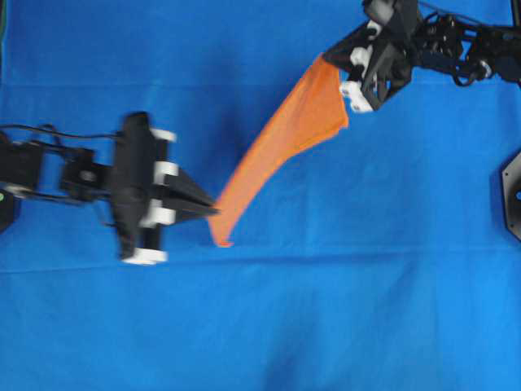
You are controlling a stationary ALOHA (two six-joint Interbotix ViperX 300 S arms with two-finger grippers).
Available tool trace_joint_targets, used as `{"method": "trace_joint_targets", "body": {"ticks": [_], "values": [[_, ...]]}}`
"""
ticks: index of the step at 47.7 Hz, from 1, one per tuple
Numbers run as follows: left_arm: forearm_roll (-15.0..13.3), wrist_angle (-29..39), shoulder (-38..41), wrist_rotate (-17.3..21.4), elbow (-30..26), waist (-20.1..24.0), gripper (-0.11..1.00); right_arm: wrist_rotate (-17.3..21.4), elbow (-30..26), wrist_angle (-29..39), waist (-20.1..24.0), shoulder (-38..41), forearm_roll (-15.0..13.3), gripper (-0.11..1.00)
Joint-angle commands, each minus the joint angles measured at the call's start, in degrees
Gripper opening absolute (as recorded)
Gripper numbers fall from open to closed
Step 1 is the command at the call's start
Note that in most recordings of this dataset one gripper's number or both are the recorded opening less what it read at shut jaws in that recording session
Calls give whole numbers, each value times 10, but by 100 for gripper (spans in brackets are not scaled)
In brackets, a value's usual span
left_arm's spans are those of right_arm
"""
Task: Fold the orange towel.
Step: 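Lift the strip and swing it to a vertical orientation, then lay the strip down lengthwise and release both grippers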
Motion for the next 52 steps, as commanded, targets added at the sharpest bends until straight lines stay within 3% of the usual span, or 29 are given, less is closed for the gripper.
{"method": "trace_joint_targets", "body": {"ticks": [1,13,25,38,52], "values": [[1,-5,44,11,-57,-12,3,-2,-29,-5,-18,5,-15,2],[1,-5,123,30,-147,-31,3,-2,-101,-1,-31,59,-53,2],[1,-7,148,31,-183,-44,3,-2,-137,-1,-31,83,-68,2],[2,-26,171,34,-216,-44,3,1,-109,-1,-39,61,-68,2],[2,-29,252,88,-340,-51,3,4,-34,-1,-57,-12,-68,2]]}}
